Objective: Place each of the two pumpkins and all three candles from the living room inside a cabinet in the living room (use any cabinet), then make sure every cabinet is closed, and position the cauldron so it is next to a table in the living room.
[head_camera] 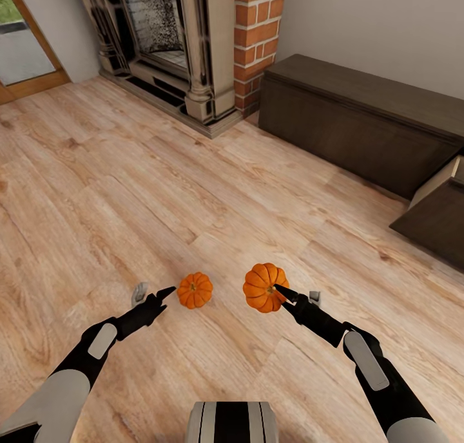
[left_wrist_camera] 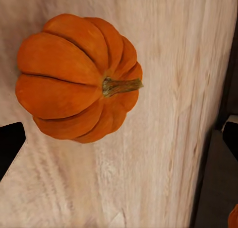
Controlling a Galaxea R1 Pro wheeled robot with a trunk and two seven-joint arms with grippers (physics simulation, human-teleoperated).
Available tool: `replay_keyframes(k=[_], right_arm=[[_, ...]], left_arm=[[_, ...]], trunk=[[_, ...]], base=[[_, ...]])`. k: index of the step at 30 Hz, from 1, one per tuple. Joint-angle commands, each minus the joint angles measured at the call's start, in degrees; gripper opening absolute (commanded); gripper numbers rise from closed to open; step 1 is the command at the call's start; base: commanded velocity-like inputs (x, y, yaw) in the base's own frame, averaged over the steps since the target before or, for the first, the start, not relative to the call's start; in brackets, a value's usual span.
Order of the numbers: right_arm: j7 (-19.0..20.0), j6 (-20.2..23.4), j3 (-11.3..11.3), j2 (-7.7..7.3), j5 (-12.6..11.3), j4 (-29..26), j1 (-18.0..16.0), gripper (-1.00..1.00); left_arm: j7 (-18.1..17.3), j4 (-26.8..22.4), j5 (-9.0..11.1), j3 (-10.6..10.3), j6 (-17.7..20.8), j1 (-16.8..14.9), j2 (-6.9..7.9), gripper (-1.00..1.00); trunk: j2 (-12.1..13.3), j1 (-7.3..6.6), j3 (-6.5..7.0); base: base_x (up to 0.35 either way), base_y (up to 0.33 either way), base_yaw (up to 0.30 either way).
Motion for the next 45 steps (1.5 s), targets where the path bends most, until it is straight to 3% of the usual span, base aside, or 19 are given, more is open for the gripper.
replay_keyframes(k=[1, 6, 12, 16, 45], right_arm=[[-0.1, 0.4, 0.0, -0.02, -0.5, 0.0, 0.0, -1.0], [-0.1, 0.4, 0.0, -0.02, -0.5, 0.0, 0.0, -1.0], [-0.1, 0.4, 0.0, -0.02, -0.5, 0.0, 0.0, -1.0], [-0.1, 0.4, 0.0, -0.02, -0.5, 0.0, 0.0, -1.0], [0.0, 0.4, -0.1, -0.03, -0.5, -1.0, 0.0, -1.0]], left_arm=[[0.5, 0.0, 0.2, 0.2, 0.4, 0.0, -0.02, 1.0], [3.0, 0.0, 0.3, 0.2, 0.4, 0.0, 0.03, 1.0], [5.6, 0.0, 3.2, 0.2, 0.4, 0.0, 0.73, 1.0], [6.8, 0.0, 3.7, 0.2, 0.5, 0.0, 1.05, 1.0], [7.7, 0.1, 4.0, 0.2, 1.0, 0.0, 1.21, 1.0]], trunk=[[0.0, -0.01, -0.03], [0.0, -0.01, -0.03], [0.0, -0.01, -0.03], [0.0, -0.01, -0.03], [0.0, -0.01, -0.03]], base=[[0.002, 0.001, 0.0], [0.0, 0.0, 0.0], [0.0, 0.0, 0.0], [0.0, 0.0, 0.0], [0.059, 0.0, 0.0]])
